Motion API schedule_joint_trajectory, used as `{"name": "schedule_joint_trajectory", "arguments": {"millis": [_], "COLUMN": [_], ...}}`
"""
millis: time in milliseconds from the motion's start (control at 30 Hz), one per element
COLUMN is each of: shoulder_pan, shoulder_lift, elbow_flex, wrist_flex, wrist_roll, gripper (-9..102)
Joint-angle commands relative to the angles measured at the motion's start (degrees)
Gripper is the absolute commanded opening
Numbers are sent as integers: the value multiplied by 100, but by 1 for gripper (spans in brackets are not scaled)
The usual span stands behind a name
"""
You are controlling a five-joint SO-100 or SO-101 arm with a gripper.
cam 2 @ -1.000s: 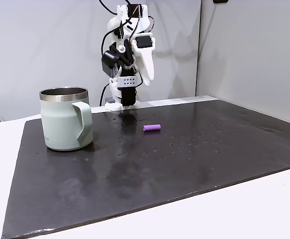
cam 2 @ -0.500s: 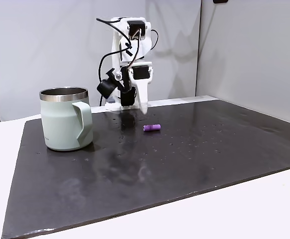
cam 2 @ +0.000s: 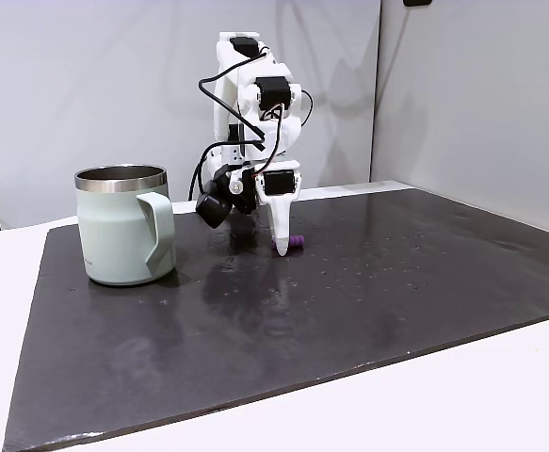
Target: Grasp a pengrip and put it in the cup.
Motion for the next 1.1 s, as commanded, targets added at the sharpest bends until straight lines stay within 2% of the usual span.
{"name": "schedule_joint_trajectory", "arguments": {"millis": [0,133,267,333,567,800,1067], "shoulder_pan": [-70,-141,-176,-176,-132,18,334], "shoulder_lift": [-26,-44,-62,-79,-53,659,1020], "elbow_flex": [-290,-308,-334,-343,-519,-1477,-3533], "wrist_flex": [-202,-255,-290,-308,-193,721,2101], "wrist_roll": [18,9,9,9,-35,-79,-79], "gripper": [21,18,4,1,0,0,0]}}
